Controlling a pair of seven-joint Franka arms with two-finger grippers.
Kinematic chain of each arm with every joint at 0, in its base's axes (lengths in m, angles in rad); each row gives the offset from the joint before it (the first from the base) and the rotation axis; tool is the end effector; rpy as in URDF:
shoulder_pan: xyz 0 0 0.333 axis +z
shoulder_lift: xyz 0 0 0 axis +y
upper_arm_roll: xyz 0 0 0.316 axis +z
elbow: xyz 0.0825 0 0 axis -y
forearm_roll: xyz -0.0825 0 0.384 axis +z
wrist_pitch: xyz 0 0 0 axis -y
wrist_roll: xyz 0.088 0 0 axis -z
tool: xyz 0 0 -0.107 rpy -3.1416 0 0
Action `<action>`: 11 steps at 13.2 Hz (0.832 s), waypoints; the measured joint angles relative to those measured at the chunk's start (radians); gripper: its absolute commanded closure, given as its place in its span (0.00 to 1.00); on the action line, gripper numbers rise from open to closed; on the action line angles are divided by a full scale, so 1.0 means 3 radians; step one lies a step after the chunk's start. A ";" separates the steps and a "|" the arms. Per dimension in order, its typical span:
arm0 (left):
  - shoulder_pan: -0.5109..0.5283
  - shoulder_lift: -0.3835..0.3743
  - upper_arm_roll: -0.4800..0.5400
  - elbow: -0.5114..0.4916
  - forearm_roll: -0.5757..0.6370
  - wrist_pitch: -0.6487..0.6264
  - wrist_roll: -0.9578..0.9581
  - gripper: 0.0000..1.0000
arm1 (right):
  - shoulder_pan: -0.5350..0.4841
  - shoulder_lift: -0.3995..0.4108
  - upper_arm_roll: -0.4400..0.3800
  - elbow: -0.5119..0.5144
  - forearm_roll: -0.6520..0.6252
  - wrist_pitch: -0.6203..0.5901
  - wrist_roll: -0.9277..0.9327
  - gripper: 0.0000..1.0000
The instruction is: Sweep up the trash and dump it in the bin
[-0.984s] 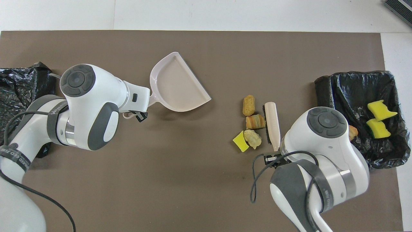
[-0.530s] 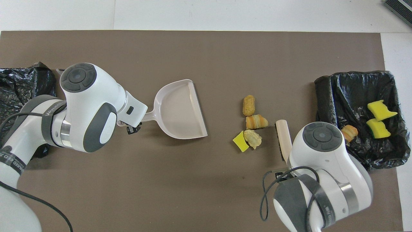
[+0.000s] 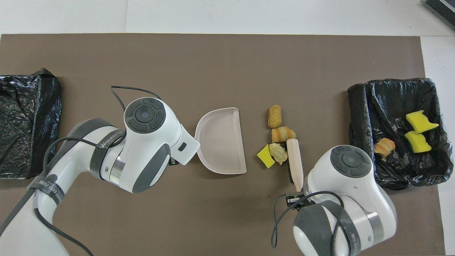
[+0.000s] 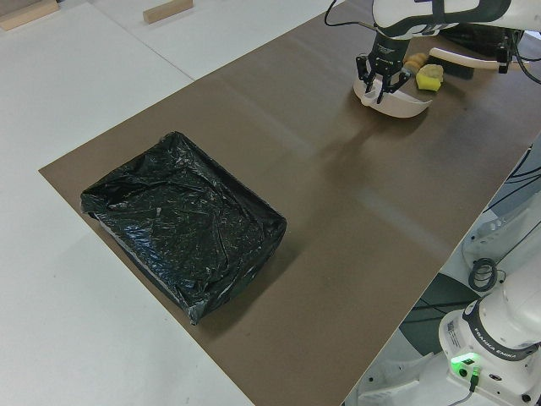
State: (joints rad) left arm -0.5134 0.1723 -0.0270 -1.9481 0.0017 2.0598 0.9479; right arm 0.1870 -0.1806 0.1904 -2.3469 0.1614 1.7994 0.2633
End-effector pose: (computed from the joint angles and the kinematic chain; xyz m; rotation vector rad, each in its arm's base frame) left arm 0.5040 -0.3017 0.3878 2.2983 -2.1173 -0.0917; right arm 0.3976 0.1725 0.3792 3.0769 0.0595 -0.6005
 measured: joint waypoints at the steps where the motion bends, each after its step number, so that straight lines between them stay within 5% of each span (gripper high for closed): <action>1: -0.0038 0.0000 -0.0003 -0.0008 0.0000 0.0024 -0.0072 1.00 | 0.0001 0.0000 0.0000 -0.0002 0.0085 0.0019 0.0000 1.00; 11: -0.0326 0.0031 -0.0017 -0.0203 0.0000 0.0489 -0.0656 1.00 | 0.0366 0.0128 0.0007 0.0090 0.1073 0.0360 0.0333 1.00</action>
State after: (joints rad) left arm -0.6111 0.1814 -0.0320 -2.0090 0.0017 2.2066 0.7510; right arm 0.2967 -0.1423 0.1924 -2.3199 0.4832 1.9072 0.3632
